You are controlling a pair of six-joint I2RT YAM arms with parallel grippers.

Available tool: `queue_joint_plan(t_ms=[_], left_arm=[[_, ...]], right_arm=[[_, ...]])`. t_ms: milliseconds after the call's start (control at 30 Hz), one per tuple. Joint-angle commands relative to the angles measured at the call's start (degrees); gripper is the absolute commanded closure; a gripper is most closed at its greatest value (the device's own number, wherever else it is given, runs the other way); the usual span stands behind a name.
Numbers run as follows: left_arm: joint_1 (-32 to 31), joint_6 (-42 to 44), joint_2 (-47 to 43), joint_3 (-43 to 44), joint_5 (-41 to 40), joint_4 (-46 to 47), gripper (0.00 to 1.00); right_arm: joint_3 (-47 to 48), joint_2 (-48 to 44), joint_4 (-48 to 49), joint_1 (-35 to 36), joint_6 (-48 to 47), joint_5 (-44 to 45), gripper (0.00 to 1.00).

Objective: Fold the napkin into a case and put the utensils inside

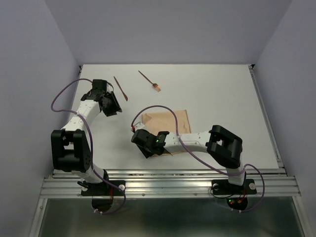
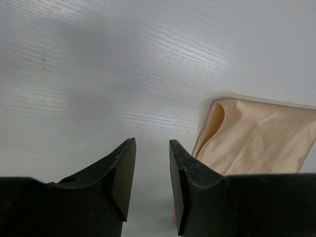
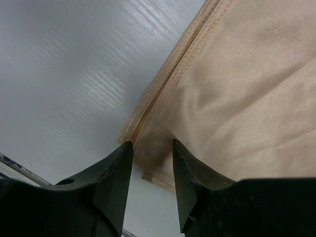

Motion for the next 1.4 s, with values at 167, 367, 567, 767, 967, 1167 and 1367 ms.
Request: queue_joint_plan(t_ms=[167, 367, 567, 767, 967, 1167, 1367], left_arm=[[0.2, 1.1, -1.7, -1.0, 0.1, 0.7, 0.56], [0.2, 0.9, -1.9, -1.2, 0.1, 0.7, 0.56], [0.2, 0.9, -1.9, -1.2, 0.1, 0.7, 0.56], [0.2, 0.9, -2.0, -1.2, 0.1, 0.7, 0.56], [0.2, 0.9, -2.1, -1.4, 0.1, 0.7, 0.56], [0.2, 0.9, -1.9, -1.4, 0.2, 0.8, 0.56], [0.2, 1.1, -1.4, -1.2, 0.3, 0.8, 0.56]], right_arm=[[2.2, 2.0, -0.3, 0.7, 1.3, 1.9, 0.66], [2.2, 1.0, -0.3, 0.7, 1.7, 3.1, 0.87], [2.0, -0.9, -0.5, 0.7, 2.1, 4.1, 0.80], [2.0, -1.7, -0.9, 0.7, 2.7, 5.0, 0.69], [1.9, -2.6, -0.7, 0.7, 3.4, 5.2, 0.76], [2.0, -3.0, -0.7, 0.7, 3.5, 5.1, 0.74], [2.0, -2.5, -0.7, 0.7, 3.4, 5.0, 0.88]])
